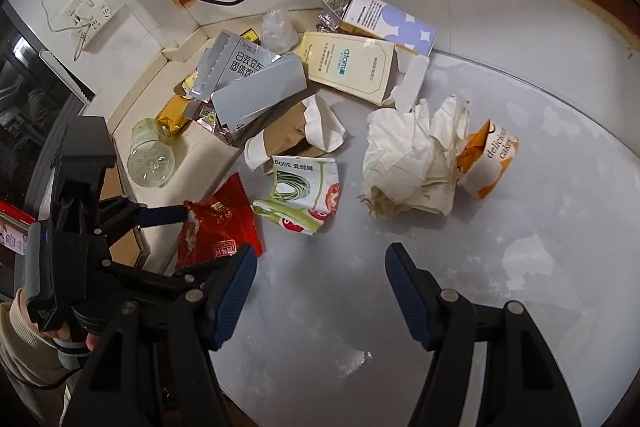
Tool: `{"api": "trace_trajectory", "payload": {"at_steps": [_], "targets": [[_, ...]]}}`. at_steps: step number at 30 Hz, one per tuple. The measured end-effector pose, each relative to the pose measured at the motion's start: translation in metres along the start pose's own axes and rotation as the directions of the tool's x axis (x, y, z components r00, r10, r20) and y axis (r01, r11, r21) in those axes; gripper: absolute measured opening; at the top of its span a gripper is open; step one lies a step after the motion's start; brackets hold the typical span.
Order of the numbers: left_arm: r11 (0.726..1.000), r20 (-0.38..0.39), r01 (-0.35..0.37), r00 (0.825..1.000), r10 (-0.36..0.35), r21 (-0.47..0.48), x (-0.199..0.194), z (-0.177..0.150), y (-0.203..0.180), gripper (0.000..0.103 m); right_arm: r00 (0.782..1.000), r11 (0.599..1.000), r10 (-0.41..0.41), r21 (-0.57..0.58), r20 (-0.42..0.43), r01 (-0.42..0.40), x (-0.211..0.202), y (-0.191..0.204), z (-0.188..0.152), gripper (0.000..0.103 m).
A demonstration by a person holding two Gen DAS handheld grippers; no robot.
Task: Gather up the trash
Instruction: 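Grasp the red snack packet with the left gripper, then grasp the green-white seasoning packet with the right gripper while the left gripper holds the red packet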
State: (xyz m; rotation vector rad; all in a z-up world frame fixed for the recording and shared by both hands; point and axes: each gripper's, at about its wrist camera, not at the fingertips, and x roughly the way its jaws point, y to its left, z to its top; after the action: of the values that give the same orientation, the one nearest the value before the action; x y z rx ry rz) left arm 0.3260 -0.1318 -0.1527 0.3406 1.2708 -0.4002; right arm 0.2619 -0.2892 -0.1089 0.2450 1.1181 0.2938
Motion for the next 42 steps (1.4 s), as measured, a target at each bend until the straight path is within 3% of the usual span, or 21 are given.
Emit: {"api": "trace_trajectory", "payload": {"at_steps": [4, 8, 9, 12, 17, 26, 30, 33, 42], "targets": [[1.000, 0.017, -0.012, 1.000, 0.012, -0.003, -0.002, -0.004, 0.000, 0.058, 1.000, 1.000, 0.018, -0.015, -0.008, -0.018, 0.002, 0.002, 0.001, 0.064], [0.997, 0.019, 0.066, 0.998, -0.066, -0.034, -0.009, -0.017, 0.004, 0.013, 0.999, 0.998, 0.039, -0.045, -0.020, -0.040, 0.007, 0.007, 0.003, 0.057], [0.997, 0.016, 0.070, 0.997, -0.070, -0.040, -0.012, -0.020, 0.006, 0.011, 0.999, 0.997, 0.040, -0.061, -0.021, -0.041, 0.008, 0.010, 0.004, 0.055], [0.998, 0.036, 0.045, 0.998, -0.043, -0.050, -0.014, -0.027, 0.003, 0.007, 0.999, 0.990, 0.031, -0.135, -0.009, -0.032, 0.012, 0.020, 0.005, 0.049], [0.985, 0.078, 0.083, 0.994, -0.072, -0.150, -0.022, -0.041, 0.011, 0.002, 1.000, 0.965, -0.016, -0.262, 0.000, 0.016, 0.022, 0.034, 0.006, 0.044], [0.929, 0.157, 0.184, 0.978, -0.139, -0.321, -0.062, -0.075, 0.042, 0.001, 0.996, 0.899, -0.092, -0.428, 0.010, 0.087, 0.046, 0.053, 0.011, 0.043], [0.911, 0.185, 0.193, 0.974, -0.132, -0.365, -0.081, -0.097, 0.048, 0.001, 0.993, 0.886, -0.114, -0.453, -0.010, 0.097, 0.059, 0.054, 0.012, 0.024], [0.903, 0.210, 0.200, 0.970, -0.125, -0.381, -0.091, -0.110, 0.047, 0.001, 0.994, 0.873, -0.105, -0.477, 0.031, 0.107, 0.056, 0.059, 0.011, 0.010], [0.887, 0.298, 0.234, 0.948, -0.116, -0.399, -0.121, -0.142, 0.034, 0.001, 0.998, 0.885, 0.006, -0.465, 0.065, 0.025, 0.009, 0.081, -0.009, 0.007]]}}
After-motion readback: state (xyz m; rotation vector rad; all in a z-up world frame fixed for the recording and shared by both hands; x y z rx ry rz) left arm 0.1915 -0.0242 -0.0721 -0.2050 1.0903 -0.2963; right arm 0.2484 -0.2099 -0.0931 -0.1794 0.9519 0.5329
